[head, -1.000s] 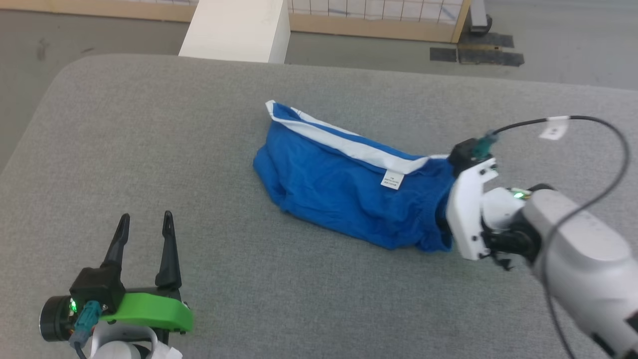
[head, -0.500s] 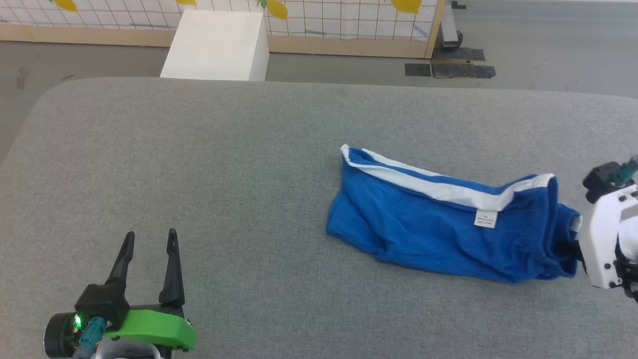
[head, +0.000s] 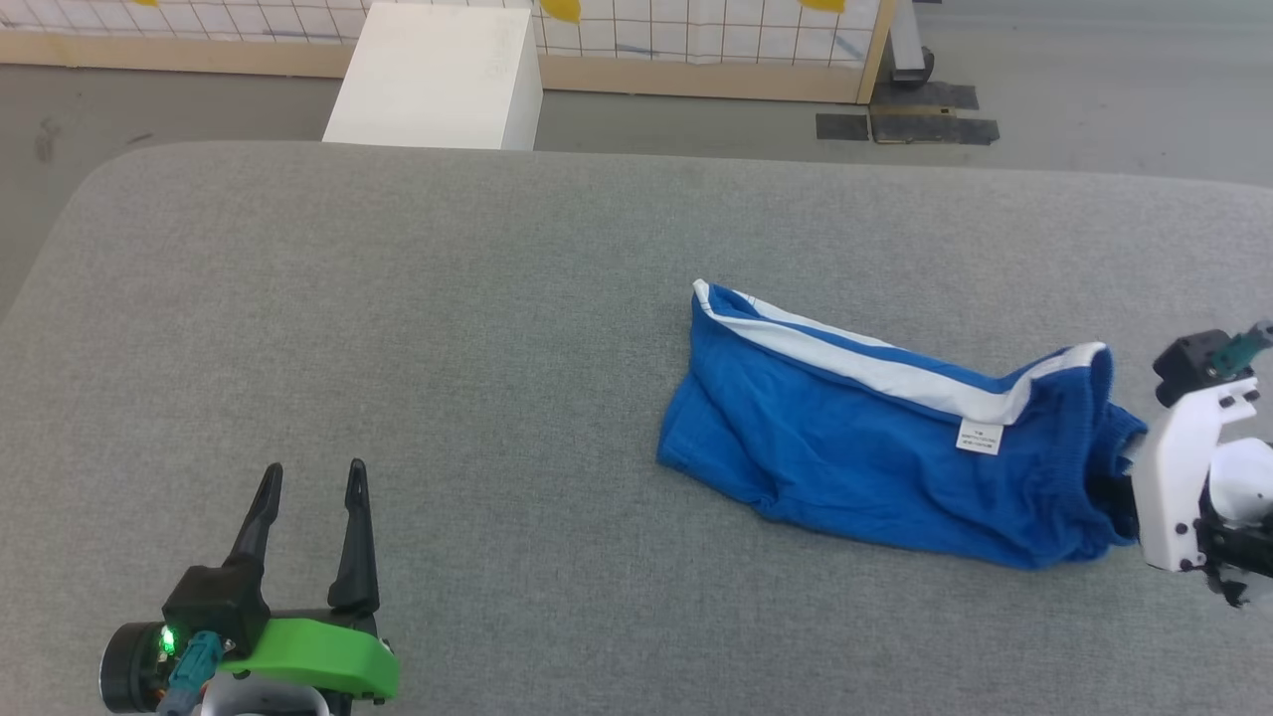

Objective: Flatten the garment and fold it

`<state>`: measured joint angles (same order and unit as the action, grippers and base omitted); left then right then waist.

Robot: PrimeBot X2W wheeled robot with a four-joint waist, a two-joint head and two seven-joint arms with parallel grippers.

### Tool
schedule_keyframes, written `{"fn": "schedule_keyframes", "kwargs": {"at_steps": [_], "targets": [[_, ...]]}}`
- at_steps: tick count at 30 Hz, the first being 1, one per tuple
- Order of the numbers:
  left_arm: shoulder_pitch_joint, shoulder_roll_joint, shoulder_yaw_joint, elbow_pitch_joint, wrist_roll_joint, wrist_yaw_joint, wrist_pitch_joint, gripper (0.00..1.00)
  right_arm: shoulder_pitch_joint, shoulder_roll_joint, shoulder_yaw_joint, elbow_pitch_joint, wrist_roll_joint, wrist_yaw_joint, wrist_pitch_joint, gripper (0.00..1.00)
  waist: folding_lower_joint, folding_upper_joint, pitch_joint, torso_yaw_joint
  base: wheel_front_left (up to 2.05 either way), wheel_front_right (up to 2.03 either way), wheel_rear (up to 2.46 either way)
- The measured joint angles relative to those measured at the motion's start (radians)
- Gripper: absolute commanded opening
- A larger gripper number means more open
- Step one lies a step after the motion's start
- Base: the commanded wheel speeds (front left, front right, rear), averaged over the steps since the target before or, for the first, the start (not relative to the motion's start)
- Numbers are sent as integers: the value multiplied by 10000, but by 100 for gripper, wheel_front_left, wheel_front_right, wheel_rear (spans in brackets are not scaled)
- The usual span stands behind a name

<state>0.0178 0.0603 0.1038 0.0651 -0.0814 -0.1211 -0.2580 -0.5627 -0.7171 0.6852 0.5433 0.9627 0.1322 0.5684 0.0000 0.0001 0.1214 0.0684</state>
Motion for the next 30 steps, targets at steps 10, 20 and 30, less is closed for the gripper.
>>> {"fn": "schedule_keyframes", "kwargs": {"at_steps": [10, 20, 30], "targets": [[-3, -12, -29, 2, 13, -15, 0, 100, -575, 171, 119, -1889, 587, -2, 694, 0, 0, 0, -94, -2, 0, 0, 0], [-219, -40, -295, -138, -13, -15, 0, 100, -1854, 1605, 445, -1632, 673, -2, 1455, 0, 0, 0, 211, 639, 0, 0, 0], [-711, -50, -677, -178, -267, -6, 0, 100, -3020, 3467, 690, 558, 253, -2, 1511, 0, 0, -1, 760, 1415, 0, 0, 0]]}}
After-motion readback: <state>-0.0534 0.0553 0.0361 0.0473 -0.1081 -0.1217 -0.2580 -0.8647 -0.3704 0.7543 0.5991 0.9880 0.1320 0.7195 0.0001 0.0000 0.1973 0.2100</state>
